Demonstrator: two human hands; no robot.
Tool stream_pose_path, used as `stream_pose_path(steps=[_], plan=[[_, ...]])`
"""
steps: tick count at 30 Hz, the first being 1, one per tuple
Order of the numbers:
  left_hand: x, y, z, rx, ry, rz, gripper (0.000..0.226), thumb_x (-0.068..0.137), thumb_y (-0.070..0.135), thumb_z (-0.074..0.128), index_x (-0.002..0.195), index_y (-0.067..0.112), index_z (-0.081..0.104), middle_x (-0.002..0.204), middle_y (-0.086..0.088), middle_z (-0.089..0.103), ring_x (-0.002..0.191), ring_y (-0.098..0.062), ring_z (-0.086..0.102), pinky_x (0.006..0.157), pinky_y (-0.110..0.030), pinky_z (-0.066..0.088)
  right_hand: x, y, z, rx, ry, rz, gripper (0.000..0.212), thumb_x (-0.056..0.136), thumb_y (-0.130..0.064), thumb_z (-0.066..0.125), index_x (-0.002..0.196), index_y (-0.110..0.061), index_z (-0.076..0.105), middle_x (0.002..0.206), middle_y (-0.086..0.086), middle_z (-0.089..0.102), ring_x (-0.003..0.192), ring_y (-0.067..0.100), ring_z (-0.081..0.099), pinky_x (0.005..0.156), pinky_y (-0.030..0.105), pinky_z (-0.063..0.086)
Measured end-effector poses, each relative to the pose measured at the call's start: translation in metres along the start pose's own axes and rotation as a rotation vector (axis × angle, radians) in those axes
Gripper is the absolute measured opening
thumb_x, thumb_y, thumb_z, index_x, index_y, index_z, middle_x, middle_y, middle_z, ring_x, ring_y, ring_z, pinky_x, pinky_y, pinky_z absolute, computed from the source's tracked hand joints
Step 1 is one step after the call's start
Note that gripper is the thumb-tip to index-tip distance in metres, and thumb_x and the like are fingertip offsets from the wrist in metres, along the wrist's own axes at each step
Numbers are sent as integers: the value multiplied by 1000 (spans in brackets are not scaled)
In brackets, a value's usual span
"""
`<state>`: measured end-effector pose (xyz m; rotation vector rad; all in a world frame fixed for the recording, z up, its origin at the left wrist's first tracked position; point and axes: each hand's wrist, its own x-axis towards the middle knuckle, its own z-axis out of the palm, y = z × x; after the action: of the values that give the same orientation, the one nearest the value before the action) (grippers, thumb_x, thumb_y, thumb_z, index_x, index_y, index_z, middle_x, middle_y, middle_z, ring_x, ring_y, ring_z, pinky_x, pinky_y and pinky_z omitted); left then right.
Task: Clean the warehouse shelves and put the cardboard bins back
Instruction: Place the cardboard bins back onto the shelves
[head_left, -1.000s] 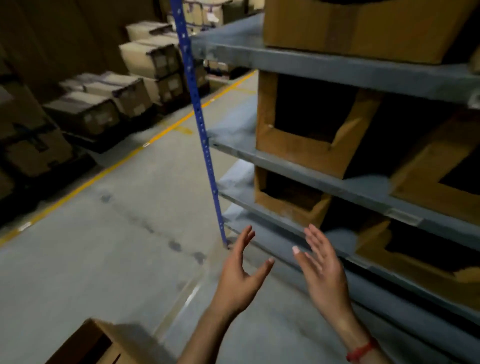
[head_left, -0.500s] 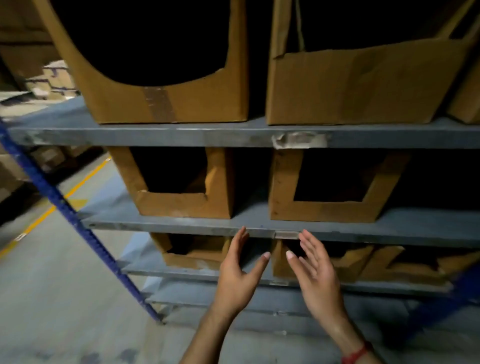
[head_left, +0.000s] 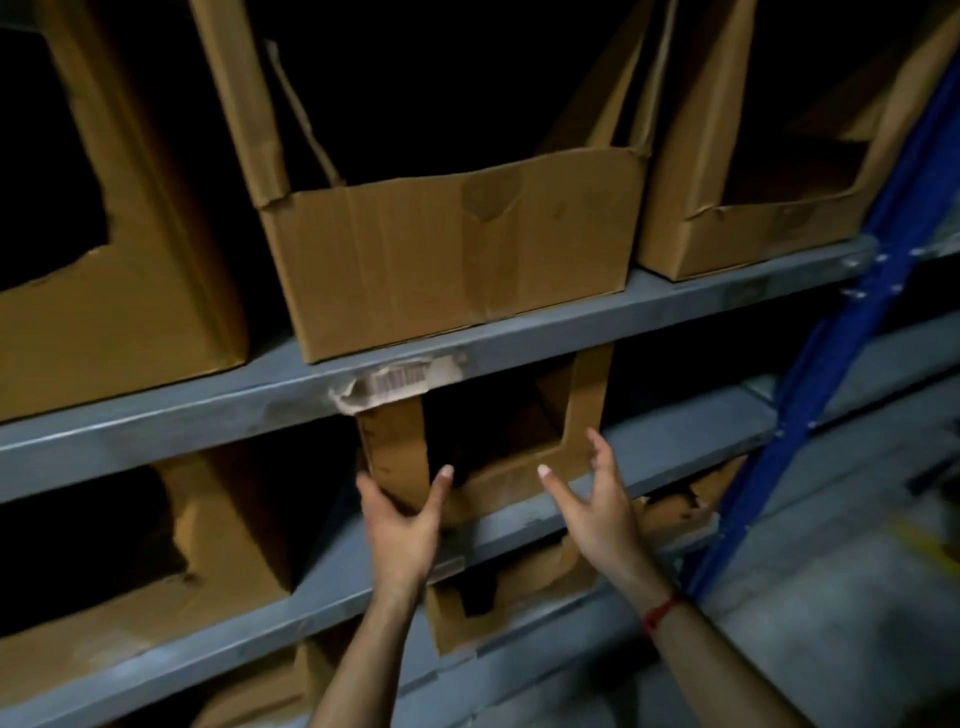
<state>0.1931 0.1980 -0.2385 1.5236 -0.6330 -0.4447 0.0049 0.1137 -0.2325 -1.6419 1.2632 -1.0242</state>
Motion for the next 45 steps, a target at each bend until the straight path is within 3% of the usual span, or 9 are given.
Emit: stream_pose_path(steps=[7, 12, 16, 19, 28, 35, 39, 42, 45], plan=[[6, -20, 14, 23, 168, 74, 69, 77, 11, 84, 127, 28, 40, 125, 1, 59, 117, -15, 59, 100, -26, 42, 57, 14, -5, -36, 40, 92, 108, 71, -70, 69, 155, -25, 19, 150, 0, 45, 136, 21, 45, 114, 43, 38], [8, -28, 20, -17, 252, -70, 61, 78, 8, 83, 129, 17, 50, 115, 0, 63, 107, -20, 62, 96, -28, 43, 88, 23, 0, -34, -31, 180, 116, 75, -53, 80, 158, -16, 9, 154, 6, 40, 140, 25, 40, 114, 36, 34], [7, -29, 26, -14, 326, -117, 59, 79, 10, 82, 126, 27, 51, 104, 15, 63, 102, -13, 61, 97, -28, 42, 96, 33, 5, 61, 14, 217, 70, 71, -36, 88, 130, -15, 56, 112, -1, 69, 108, 24, 65, 87, 26, 45], [5, -25, 31, -3, 395, -135, 56, 81, 3, 79, 130, 14, 54, 111, 2, 64, 104, -17, 61, 95, -27, 43, 99, 39, 8, 159, -11, 227, 36, 68, -28, 90, 92, -19, 64, 84, -10, 69, 83, 12, 68, 71, 22, 45], [3, -22, 33, 105, 451, -173, 55, 82, 13, 78, 133, 7, 57, 121, -1, 66, 109, -16, 63, 96, -28, 48, 102, 49, 11, 176, -20, 160, 39, 66, -36, 86, 94, -16, 66, 94, 4, 73, 85, 23, 69, 82, 35, 56], [-16, -15, 35, 114, 393, -164, 55, 88, 11, 72, 139, 9, 50, 115, 6, 62, 93, 6, 58, 72, -1, 46, 93, 38, -6, 208, -78, 147, 36, 72, -28, 85, 99, -16, 65, 94, 2, 69, 86, 21, 67, 77, 27, 50], [-39, -19, 33, 99, 379, -148, 65, 88, 16, 73, 146, 9, 43, 130, 2, 59, 110, -10, 58, 84, -10, 48, 77, 43, -21, 244, -104, 132, 36, 73, -21, 85, 101, -15, 63, 94, 2, 68, 86, 21, 67, 76, 26, 48], [-61, -22, 32, 78, 379, -167, 72, 87, 20, 75, 149, 12, 39, 137, -5, 57, 121, -20, 56, 100, -31, 47, 59, 50, -31, 261, -104, 135, 36, 71, -25, 85, 100, -17, 66, 94, 0, 71, 84, 19, 69, 78, 31, 55], [-93, -26, 29, 52, 418, -187, 93, 70, 43, 80, 149, 18, 39, 137, -2, 57, 122, -22, 57, 105, -41, 47, 34, 56, -47, 266, -90, 130, 30, 71, -21, 85, 93, -20, 65, 87, -4, 71, 79, 13, 69, 77, 34, 58]])
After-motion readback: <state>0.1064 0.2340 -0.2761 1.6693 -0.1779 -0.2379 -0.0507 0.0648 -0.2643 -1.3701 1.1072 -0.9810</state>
